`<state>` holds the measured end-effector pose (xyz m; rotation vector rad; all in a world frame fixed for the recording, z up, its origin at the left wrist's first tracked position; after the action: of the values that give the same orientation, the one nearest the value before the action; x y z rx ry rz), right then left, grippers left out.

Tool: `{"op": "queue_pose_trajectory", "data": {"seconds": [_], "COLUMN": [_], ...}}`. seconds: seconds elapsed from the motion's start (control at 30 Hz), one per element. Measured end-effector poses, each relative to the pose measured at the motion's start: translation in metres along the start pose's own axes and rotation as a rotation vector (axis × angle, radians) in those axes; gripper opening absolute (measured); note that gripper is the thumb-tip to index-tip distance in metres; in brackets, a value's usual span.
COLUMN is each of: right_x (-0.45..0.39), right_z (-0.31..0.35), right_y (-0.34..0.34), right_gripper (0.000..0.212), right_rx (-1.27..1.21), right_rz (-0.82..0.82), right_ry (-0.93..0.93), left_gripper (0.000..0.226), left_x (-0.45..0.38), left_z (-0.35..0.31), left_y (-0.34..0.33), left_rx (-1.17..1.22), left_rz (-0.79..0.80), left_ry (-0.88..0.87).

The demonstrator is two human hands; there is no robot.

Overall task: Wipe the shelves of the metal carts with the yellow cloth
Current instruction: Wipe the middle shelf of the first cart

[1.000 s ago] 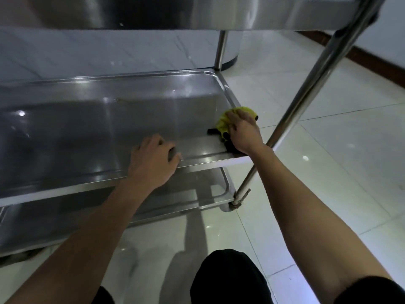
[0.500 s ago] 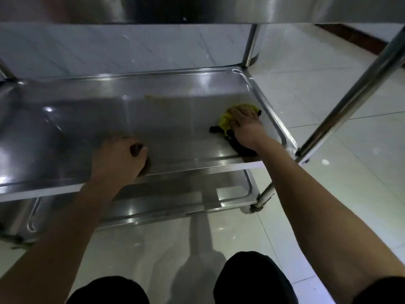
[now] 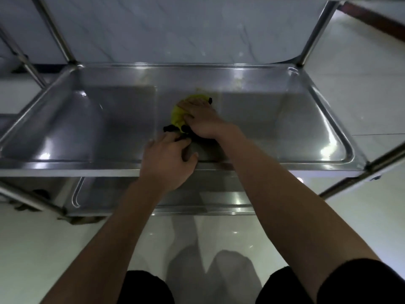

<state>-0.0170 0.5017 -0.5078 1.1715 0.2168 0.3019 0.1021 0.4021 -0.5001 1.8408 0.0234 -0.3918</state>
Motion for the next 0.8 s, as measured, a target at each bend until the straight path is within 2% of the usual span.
{"op": "queue_pose_trajectory", "data": {"seconds": [0.13,0.33,0.47,0.6,0.7,0.8], "right_x": [0.001,0.011,0.024,0.048,0.075,0.109], "right_z": [0.012,-0.013,-0.050,-0.101,-0.151,-0.206], "right_y": [0.001,0.010,0.021,0.041,0.065,0.093], "right_gripper": [0.048,0.048,0.048,0.048,0.047,0.046], "right_rx": [-0.008,-0.014,-0.022,-0.011,0.039,0.068], "right_rz": [-0.014,-0.070,-0.117,-0.136,-0.167,-0.223], "right_ry": [0.021,-0.049,-0.079,-0.122,-0.195,-0.305], "left_gripper": [0.048,0.052,0.044,0.019,0.030,0.026], "left_x": [0.004,0.005,-0.002,-0.017,-0.033,-0.043], "left_z": [0.003,-0.002,-0.012,-0.060,-0.113,-0.144], "left_y": [0.003,0.002,0.003,-0.003,-0.016,-0.030], "left_rx": [0.004,-0.004,-0.015,0.012,0.011,0.031], "left_rz": [-0.044,0.044,0.107,0.137,0.171,0.206], "left_ry": [-0.006,0.010,0.061,0.012,-0.081,-0.086]}}
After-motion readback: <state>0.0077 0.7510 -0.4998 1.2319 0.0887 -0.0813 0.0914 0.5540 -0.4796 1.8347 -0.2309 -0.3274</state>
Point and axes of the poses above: each hand's wrist, its own x-axis away from the middle knuckle, its own y-axis out of the back of the hand, z = x × y, the point moved 9 cm from there along -x, towards the middle knuckle
